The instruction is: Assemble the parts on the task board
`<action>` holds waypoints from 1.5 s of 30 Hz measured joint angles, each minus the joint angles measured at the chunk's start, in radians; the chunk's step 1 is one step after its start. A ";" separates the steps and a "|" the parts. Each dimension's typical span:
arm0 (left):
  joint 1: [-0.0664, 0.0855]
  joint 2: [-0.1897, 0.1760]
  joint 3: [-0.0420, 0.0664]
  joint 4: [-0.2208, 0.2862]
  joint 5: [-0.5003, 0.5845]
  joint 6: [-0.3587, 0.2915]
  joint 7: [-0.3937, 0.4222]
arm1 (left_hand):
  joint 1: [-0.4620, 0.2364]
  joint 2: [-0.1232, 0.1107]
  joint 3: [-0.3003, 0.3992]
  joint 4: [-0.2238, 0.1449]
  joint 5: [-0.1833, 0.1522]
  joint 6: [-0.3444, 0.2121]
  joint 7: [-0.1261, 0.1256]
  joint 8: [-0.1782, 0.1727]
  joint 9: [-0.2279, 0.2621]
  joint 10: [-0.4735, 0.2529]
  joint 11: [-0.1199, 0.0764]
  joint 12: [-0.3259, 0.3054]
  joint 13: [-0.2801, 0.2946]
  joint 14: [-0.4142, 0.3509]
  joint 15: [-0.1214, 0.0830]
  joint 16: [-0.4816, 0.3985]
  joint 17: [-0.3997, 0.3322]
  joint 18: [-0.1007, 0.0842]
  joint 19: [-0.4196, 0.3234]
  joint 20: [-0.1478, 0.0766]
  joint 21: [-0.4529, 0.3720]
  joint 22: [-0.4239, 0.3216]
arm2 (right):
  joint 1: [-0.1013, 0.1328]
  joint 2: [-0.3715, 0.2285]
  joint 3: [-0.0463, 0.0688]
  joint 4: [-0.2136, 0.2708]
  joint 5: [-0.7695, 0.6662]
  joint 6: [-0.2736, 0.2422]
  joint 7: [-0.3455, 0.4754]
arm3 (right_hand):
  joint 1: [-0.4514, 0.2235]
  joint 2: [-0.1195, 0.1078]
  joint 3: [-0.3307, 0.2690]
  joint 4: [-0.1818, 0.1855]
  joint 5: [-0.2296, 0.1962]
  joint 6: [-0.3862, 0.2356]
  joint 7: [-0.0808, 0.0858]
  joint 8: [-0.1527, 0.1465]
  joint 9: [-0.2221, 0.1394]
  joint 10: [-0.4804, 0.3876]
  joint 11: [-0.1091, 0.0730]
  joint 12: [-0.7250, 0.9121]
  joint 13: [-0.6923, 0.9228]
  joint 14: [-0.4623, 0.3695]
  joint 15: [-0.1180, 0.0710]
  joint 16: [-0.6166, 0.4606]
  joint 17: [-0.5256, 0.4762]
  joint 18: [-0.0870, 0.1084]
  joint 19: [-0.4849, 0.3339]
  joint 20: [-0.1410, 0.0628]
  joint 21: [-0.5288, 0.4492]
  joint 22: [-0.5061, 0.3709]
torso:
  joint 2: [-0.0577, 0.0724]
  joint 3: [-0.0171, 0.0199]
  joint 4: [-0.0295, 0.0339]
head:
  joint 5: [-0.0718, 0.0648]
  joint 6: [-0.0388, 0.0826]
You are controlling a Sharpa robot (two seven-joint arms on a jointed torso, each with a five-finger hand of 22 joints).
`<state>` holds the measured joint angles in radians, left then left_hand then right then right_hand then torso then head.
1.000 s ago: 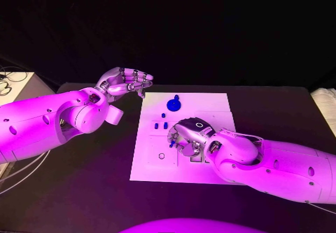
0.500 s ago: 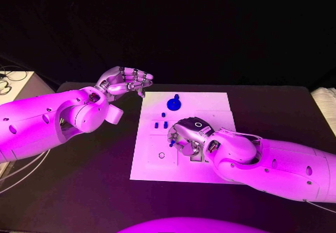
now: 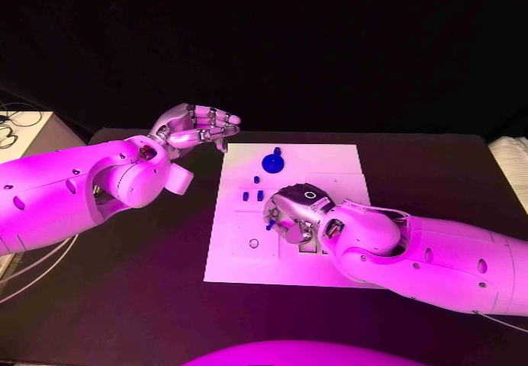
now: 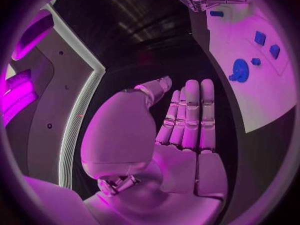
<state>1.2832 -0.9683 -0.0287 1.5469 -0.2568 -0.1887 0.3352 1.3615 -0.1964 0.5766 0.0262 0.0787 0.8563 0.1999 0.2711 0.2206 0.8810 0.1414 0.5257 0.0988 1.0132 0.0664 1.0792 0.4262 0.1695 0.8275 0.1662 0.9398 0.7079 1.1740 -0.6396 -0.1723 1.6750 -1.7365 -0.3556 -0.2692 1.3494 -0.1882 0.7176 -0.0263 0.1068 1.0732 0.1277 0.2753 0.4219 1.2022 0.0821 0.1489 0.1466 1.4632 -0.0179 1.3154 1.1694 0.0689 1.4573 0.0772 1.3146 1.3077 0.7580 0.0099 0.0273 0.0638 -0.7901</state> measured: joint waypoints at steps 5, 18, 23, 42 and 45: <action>0.000 0.000 0.000 0.001 0.000 0.000 0.000 | 0.000 0.000 0.000 0.000 0.000 0.000 0.000 0.000 0.000 0.000 0.000 0.000 0.000 0.000 0.000 0.000 0.000 0.000 0.000 0.000 0.000 0.000 | -0.003 0.006 0.001 -0.004 -0.004 -0.001 -0.005 | 0.000 0.000 0.000 0.000 0.000 -0.001 0.001 0.004 0.000 0.000 0.000 -0.002 0.002 0.000 0.000 0.000 0.000 0.000 0.000 0.000 0.000 0.000 | 0.000 0.0001 0.0004 | 0.000 -0.001; 0.000 -0.001 0.000 0.001 0.000 0.000 -0.002 | 0.000 0.000 0.000 0.000 0.000 0.000 0.000 0.000 0.000 0.000 0.000 0.000 0.000 0.000 0.000 0.000 0.000 0.000 0.000 0.000 0.000 0.000 | -0.014 0.011 -0.002 0.002 -0.004 -0.008 -0.002 | -0.003 0.003 -0.002 -0.003 -0.001 -0.002 0.001 0.003 0.006 0.003 0.003 0.000 -0.002 0.000 0.000 -0.004 -0.008 0.000 0.000 0.000 -0.008 0.000 | 0.000 -0.0001 0.0010 | 0.002 -0.006; 0.000 -0.001 0.000 0.001 0.000 0.000 -0.002 | 0.000 0.000 0.000 0.000 0.000 0.000 0.000 0.000 0.000 0.000 0.000 0.000 -0.001 0.000 0.000 0.000 0.000 0.000 0.004 -0.004 0.000 -0.002 | -0.015 0.009 -0.002 0.003 -0.002 -0.008 -0.001 | -0.016 0.005 -0.003 -0.003 -0.003 -0.003 0.002 0.002 0.009 0.003 0.003 -0.001 -0.002 0.000 0.000 -0.004 -0.009 0.000 0.000 0.000 -0.008 0.000 | 0.000 0.0000 -0.0002 | 0.004 -0.008; 0.000 -0.002 0.000 -0.001 0.000 0.001 -0.006 | 0.000 0.000 0.000 0.000 0.000 0.000 0.000 0.000 0.000 0.000 0.000 0.000 -0.001 0.000 0.000 0.000 0.000 0.000 0.007 0.000 -0.004 -0.001 | -0.019 -0.033 -0.007 0.016 0.025 -0.040 0.012 | -0.034 -0.039 -0.163 -0.010 0.021 -0.162 0.023 -0.123 -0.050 -0.262 0.039 -0.034 -0.075 -0.100 0.046 -0.263 -0.356 0.063 -0.179 0.050 -0.469 -0.139 | -0.001 0.0006 -0.0005 | 0.001 -0.003; 0.000 -0.002 0.000 -0.003 0.000 0.001 -0.006 | 0.000 0.000 0.000 0.000 0.000 0.000 0.000 0.000 0.000 0.000 0.000 0.000 -0.001 0.000 0.000 0.000 0.000 0.000 0.007 0.000 -0.004 -0.001 | -0.015 -0.062 -0.006 0.040 0.030 -0.051 0.012 | -0.032 -0.037 -0.174 -0.006 0.023 -0.161 0.021 -0.123 -0.053 -0.262 0.039 -0.021 -0.073 -0.100 0.046 -0.253 -0.349 0.063 -0.172 0.047 -0.458 -0.133 | -0.001 0.0009 -0.0010 | 0.001 -0.004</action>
<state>1.2833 -0.9707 -0.0287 1.5437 -0.2565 -0.1879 0.3289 1.3615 -0.1964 0.5766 0.0262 0.0787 0.8563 0.1999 0.2711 0.2205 0.8811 0.1413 0.5257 0.0980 1.0132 0.0664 1.0792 0.4264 0.1694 0.8348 0.1663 0.9361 0.7066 1.1590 -0.7021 -0.1779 1.7148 -1.7070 -0.4065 -0.2568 1.3177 -0.2253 0.5438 -0.0322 0.1300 0.9127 0.1489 0.1525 0.3693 0.9402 0.1208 0.1281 0.0735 1.3627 0.0285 1.0619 0.8206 0.1315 1.2857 0.1243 0.8562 1.1749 0.7566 0.0107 0.0264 0.0651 -0.7942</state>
